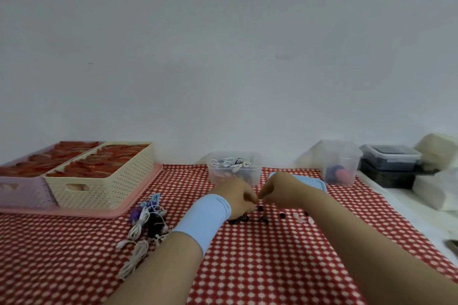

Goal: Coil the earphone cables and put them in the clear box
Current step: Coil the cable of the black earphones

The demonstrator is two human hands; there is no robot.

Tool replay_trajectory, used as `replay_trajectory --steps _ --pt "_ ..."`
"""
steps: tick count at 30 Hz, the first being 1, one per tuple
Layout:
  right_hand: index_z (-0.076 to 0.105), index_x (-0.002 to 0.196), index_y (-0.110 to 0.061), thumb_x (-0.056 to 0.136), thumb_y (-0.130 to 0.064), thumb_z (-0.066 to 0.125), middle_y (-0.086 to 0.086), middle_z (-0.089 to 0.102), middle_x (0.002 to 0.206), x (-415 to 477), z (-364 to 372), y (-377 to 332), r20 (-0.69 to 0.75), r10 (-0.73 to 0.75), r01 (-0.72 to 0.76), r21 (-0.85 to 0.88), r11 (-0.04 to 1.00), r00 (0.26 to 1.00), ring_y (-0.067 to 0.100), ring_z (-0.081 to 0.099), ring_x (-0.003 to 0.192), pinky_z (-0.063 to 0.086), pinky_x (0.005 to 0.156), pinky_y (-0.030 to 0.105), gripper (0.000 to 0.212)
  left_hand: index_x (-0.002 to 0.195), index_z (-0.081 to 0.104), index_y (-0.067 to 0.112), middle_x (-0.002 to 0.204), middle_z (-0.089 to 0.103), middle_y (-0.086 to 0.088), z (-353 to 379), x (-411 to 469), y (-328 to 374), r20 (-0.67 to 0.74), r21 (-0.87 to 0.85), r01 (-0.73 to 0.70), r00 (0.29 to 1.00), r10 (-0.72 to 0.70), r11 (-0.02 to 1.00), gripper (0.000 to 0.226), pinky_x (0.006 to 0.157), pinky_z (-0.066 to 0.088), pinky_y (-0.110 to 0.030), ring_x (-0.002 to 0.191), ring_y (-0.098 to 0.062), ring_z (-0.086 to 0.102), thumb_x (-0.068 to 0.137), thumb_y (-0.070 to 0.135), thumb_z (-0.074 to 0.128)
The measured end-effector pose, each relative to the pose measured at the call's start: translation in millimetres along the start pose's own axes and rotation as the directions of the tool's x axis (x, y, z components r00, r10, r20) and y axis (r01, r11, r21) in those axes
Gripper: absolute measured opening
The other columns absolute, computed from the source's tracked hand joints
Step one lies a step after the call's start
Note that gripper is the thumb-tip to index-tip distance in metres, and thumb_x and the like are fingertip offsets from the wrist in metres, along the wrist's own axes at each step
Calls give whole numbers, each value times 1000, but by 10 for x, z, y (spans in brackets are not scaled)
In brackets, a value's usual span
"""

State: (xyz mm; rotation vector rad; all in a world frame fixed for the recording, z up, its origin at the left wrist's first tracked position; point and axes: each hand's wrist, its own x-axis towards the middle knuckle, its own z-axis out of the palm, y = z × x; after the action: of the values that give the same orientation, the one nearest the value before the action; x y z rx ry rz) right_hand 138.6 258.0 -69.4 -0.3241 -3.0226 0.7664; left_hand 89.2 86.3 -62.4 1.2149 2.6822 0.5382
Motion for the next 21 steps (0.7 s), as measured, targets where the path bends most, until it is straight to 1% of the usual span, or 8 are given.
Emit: replay_trajectory --steps 2,5,8,10,14,16,18,21 --pt "82 97 -22 84 -24 75 -1 76 86 53 117 -31 25 15 -11 -122 992 1000 11 64 73 51 68 24 14 111 74 33 110 71 7 94 19 10 101 81 -42 994 34 996 24 91 50 -32 98 -16 63 89 36 65" --pt "82 95 -19 81 -23 76 1 75 86 115 217 -40 21 41 -37 -150 988 999 13 67 76 55 68 27 15 115 71 38 112 70 6 188 58 -21 132 233 -67 991 37 970 28 82 51 -32 99 -21 62 89 44 62" --pt "81 92 -19 84 -14 71 -3 71 70 83 186 -2 -23 45 -45 5 999 999 9 63 55 51 51 21 14 116 70 40 117 68 7 231 96 -13 95 246 -73 994 51 967 28 80 47 -32 103 -21 61 90 45 61" --pt "79 91 -20 85 -12 72 -1 74 75 44 163 45 -95 49 -36 133 991 994 10 63 48 52 50 20 12 115 70 41 118 67 9 238 107 9 98 228 -97 992 77 969 26 82 47 -32 104 -20 61 91 44 61" --pt "77 86 -21 87 -21 76 -4 74 70 -122 155 107 -221 83 1 354 935 972 11 58 44 48 47 20 1 105 75 35 103 72 13 312 104 -22 -8 28 -26 1000 27 999 20 86 52 -32 94 -13 63 88 38 67" --pt "78 83 -18 88 -23 76 -7 72 62 -216 176 131 -232 100 8 425 905 967 10 57 44 46 45 20 7 111 70 32 97 72 12 350 74 -42 -49 -102 16 999 -21 995 26 89 53 -36 92 -12 65 86 33 69" --pt "79 83 -16 87 -24 77 -2 74 67 -285 221 157 -234 139 -1 506 862 962 10 57 46 45 44 20 9 115 69 34 101 71 12 386 40 -26 -17 -95 -4 1000 2 995 29 89 52 -35 94 -11 64 87 37 67" --pt "79 83 -15 90 -27 74 18 75 83 -342 292 192 -243 191 -3 612 791 951 12 57 50 43 44 21 14 102 74 37 103 70 17 413 15 12 -20 5 -43 999 43 999 17 87 51 -33 95 -10 61 89 40 63"
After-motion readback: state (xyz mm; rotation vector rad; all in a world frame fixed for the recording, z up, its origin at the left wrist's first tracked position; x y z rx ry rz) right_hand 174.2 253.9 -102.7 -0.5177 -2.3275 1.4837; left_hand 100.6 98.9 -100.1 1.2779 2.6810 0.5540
